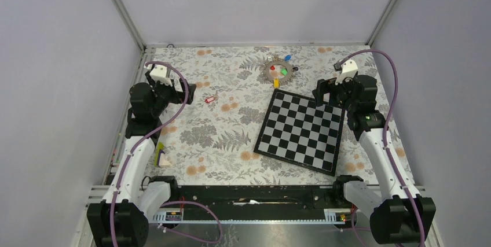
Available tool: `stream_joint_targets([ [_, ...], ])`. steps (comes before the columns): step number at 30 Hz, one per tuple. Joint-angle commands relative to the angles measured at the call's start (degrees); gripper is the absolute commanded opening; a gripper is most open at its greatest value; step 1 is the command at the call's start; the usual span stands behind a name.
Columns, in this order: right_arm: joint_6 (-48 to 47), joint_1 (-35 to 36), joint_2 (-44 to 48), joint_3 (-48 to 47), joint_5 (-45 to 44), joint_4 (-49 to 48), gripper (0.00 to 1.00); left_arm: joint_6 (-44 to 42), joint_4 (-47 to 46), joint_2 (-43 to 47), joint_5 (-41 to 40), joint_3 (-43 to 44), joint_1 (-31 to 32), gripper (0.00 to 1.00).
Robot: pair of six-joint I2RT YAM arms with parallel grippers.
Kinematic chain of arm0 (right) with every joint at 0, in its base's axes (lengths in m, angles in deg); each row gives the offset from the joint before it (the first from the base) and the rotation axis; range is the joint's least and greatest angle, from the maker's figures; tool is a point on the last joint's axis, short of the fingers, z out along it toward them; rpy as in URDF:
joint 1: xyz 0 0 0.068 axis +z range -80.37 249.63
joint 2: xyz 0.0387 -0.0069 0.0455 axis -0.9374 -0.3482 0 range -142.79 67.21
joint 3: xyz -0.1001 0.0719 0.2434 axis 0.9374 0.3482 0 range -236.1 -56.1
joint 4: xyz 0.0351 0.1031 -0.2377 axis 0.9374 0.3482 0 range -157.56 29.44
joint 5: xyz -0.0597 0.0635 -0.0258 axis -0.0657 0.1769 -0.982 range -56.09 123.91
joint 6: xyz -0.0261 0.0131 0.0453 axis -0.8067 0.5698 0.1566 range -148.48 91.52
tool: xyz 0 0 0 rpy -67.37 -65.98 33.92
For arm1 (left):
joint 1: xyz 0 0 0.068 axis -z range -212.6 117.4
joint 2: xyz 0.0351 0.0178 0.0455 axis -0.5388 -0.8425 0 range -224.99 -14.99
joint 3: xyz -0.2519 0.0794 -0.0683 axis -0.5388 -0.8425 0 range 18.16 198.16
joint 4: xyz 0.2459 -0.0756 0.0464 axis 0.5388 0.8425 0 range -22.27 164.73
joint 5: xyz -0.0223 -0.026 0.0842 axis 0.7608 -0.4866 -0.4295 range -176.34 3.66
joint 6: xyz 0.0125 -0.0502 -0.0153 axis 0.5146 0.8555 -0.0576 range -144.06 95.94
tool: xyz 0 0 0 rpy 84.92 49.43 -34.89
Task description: Put the keys on the keyring
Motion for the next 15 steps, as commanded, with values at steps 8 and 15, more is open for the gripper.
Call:
stream_joint_targets([
  [8,-0.2,-0.6,0.4,0.0,-0.3,-1.3,0.99,0.4,-2.7,-0.1,2.0,-1.1,-0.5,0.99],
  [15,-1.2,-0.8,0.4,0.8,1.1,-1.8,0.99,0.9,-2.8,0.3,3.0,-1.4,-0.7,0.99],
])
